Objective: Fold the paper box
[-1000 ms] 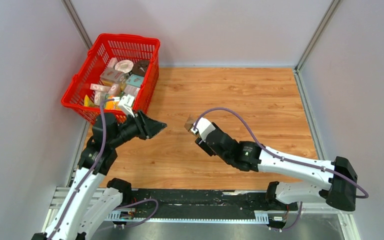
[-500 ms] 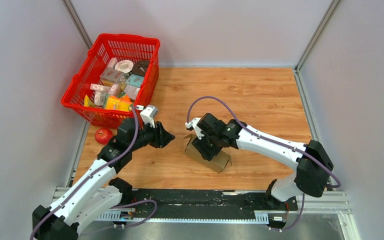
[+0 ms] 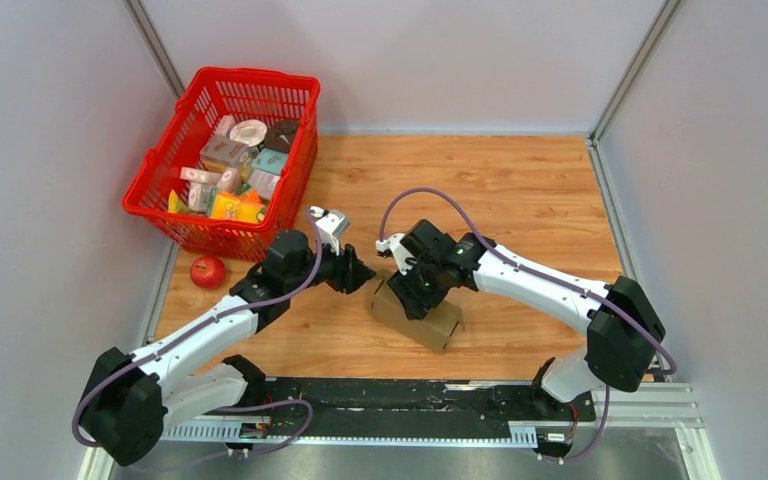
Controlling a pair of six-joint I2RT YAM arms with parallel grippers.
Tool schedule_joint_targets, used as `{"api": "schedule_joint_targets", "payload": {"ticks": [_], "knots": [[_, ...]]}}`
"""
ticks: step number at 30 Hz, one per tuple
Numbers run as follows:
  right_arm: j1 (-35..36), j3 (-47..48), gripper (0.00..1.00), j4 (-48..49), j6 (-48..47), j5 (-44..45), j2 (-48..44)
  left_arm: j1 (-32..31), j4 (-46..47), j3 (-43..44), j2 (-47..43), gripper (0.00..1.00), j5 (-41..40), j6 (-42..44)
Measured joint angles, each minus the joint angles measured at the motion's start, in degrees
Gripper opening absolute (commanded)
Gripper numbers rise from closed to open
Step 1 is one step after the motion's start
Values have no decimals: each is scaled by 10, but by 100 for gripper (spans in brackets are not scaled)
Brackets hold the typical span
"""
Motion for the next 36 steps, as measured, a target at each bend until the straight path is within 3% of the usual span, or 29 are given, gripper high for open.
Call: {"api": "schedule_joint_targets", "payload": {"ticks": [7, 11, 18, 22, 25, 26, 27, 36], "knots": [[0, 0, 42, 1, 0, -2, 0, 0, 13, 10, 25, 56, 37, 14], [0, 0, 42, 2, 0, -2, 0, -1, 20, 10, 32, 46, 38, 19], [0, 0, 41, 2, 0, -2, -1, -4, 23, 11, 90, 47, 32, 28], [0, -1, 41, 2, 0, -2, -1, -11, 27, 11, 100, 34, 30, 32], [0, -1, 41, 2, 0, -2, -1, -14, 27, 13, 101, 17, 30, 31], [0, -1, 41, 3, 0, -2, -2, -16, 26, 15, 101, 7, 30, 32], [0, -1, 41, 3, 0, -2, -2, -16, 26, 18, 101, 4, 30, 30], [9, -1, 44, 10, 7, 14, -7, -19, -12, 49, 100, 0, 30, -1]]}}
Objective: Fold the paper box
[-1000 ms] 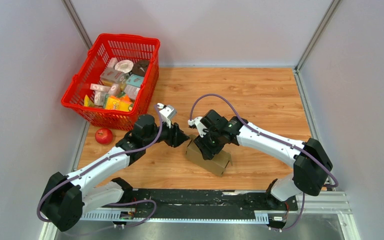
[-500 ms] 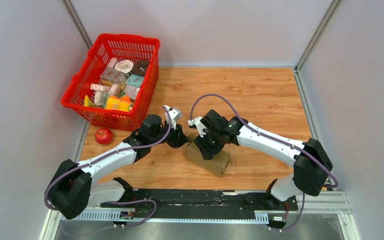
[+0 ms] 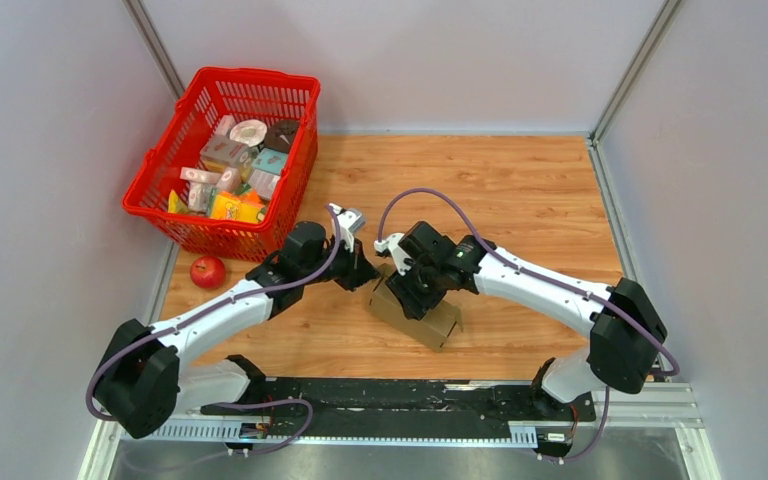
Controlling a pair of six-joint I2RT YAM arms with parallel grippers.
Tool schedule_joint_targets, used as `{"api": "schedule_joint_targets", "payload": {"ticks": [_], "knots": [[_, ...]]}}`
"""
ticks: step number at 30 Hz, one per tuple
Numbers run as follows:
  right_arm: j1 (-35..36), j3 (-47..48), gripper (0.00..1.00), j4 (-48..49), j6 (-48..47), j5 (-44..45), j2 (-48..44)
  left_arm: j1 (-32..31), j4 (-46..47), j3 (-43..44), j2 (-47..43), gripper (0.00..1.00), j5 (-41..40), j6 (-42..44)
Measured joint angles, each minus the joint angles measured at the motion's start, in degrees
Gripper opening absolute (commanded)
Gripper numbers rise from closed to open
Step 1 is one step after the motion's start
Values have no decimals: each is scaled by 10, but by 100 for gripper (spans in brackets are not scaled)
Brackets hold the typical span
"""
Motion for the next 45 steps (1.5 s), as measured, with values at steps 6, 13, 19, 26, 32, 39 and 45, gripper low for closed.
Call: {"api": "schedule_joint_targets", "payload": {"ticks": [6, 13, 19, 26, 32, 39, 45], "knots": [[8, 0, 45, 1, 7, 16, -1, 0, -24, 14, 0, 0, 2, -39], [10, 0, 47, 1, 12, 19, -1, 0, -24, 14, 2, 0, 3, -96], [10, 0, 48, 0, 17, 23, -1, -10, -17, 14, 5, 0, -12, -119], [10, 0, 48, 1, 19, 25, -1, -14, -6, 12, 8, 0, -23, -140], [10, 0, 48, 1, 18, 25, 0, -20, -29, 10, -2, 0, -42, -118], [18, 0, 47, 14, 16, 18, 10, -24, -51, -11, -33, 0, -65, -86], [20, 5, 47, 14, 24, 29, 16, -24, -31, -22, -32, 0, -68, -98]]}}
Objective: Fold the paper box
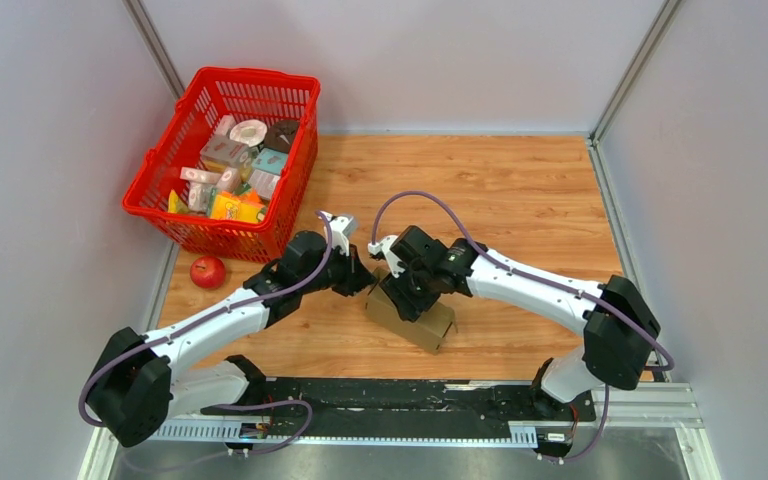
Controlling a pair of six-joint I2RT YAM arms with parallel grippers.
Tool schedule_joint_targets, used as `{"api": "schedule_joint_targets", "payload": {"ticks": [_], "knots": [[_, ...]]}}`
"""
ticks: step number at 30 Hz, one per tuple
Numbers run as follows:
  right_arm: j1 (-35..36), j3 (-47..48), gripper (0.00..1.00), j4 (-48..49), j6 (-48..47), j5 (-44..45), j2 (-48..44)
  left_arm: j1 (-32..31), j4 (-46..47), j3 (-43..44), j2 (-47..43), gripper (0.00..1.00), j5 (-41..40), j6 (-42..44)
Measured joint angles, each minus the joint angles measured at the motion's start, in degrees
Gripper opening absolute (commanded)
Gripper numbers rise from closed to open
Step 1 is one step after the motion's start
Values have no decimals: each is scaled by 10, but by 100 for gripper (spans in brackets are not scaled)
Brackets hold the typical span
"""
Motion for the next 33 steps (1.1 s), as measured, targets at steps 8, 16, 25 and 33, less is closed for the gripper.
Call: {"api": "schedule_joint_targets", "payload": {"ticks": [8, 16, 25, 33], "knots": [[5, 15, 48, -5, 14, 22, 14, 1, 7, -3, 0, 0, -11, -14], [7, 31, 49, -5, 22, 46, 31, 0, 20, -17, -1, 0, -35, 2], [6, 33, 54, 11, 21, 64, 37, -3, 26, -37, -12, 0, -59, 30], [0, 22, 80, 24, 34, 96, 30, -4, -12, -37, -34, 0, -67, 39]]}}
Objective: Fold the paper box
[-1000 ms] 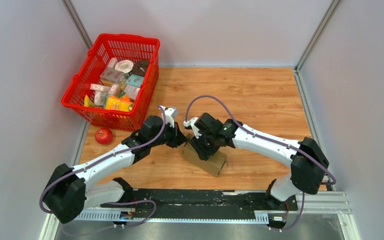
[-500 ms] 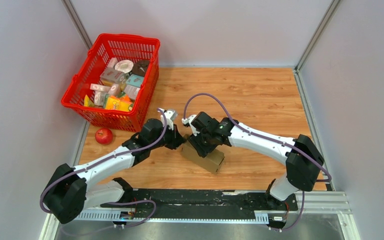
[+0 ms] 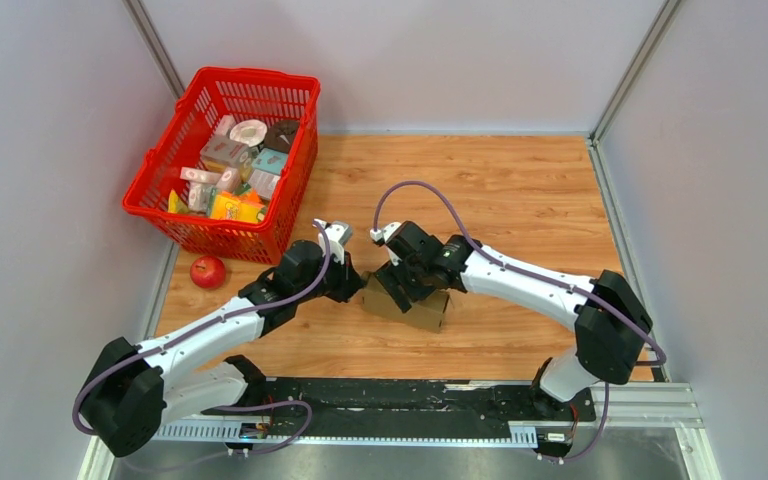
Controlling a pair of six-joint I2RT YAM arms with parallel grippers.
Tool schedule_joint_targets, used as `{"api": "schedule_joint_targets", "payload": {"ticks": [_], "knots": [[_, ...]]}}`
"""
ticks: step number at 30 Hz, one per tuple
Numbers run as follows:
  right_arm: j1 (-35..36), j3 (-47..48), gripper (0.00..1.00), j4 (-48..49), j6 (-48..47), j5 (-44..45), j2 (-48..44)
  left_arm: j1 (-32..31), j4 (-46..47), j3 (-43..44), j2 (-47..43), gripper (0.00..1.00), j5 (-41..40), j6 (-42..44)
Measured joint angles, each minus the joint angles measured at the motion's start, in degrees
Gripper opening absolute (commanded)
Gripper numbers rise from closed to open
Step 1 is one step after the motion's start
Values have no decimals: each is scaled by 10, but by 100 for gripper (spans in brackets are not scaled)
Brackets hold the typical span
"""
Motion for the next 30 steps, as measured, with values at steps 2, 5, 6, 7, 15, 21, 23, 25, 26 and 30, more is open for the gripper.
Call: {"api": "schedule_joint_targets", "payload": {"ticks": [2, 5, 6, 7, 15, 21, 23, 25, 26, 30], "knots": [[-4, -4, 84, -2, 21, 13, -11, -2, -2, 0, -1, 0, 0, -1], [-5, -11, 89, -21, 59, 28, -46, -3, -2, 0, -1, 0, 0, -2], [-6, -15, 90, -30, 76, 31, -67, -3, -2, 0, -1, 0, 0, -3], [-6, -18, 90, -37, 89, 33, -87, -3, -2, 0, -1, 0, 1, -4], [-7, -94, 62, -100, 214, 58, -249, -7, -2, -1, -1, 0, 7, -14], [-7, -181, 50, -97, 243, 59, -293, -8, -2, -2, -1, 0, 10, -14], [-7, -187, 43, -93, 246, 64, -294, -9, -4, -1, -1, 0, 11, -14], [-7, -189, 41, -87, 247, 78, -294, -9, -6, -2, -2, 0, 11, -14], [-7, -194, 37, -76, 248, 86, -296, -9, -6, -2, -3, 0, 11, -14], [-3, -223, 27, -39, 248, 111, -301, -10, -12, -7, -12, 0, 12, -15]]}}
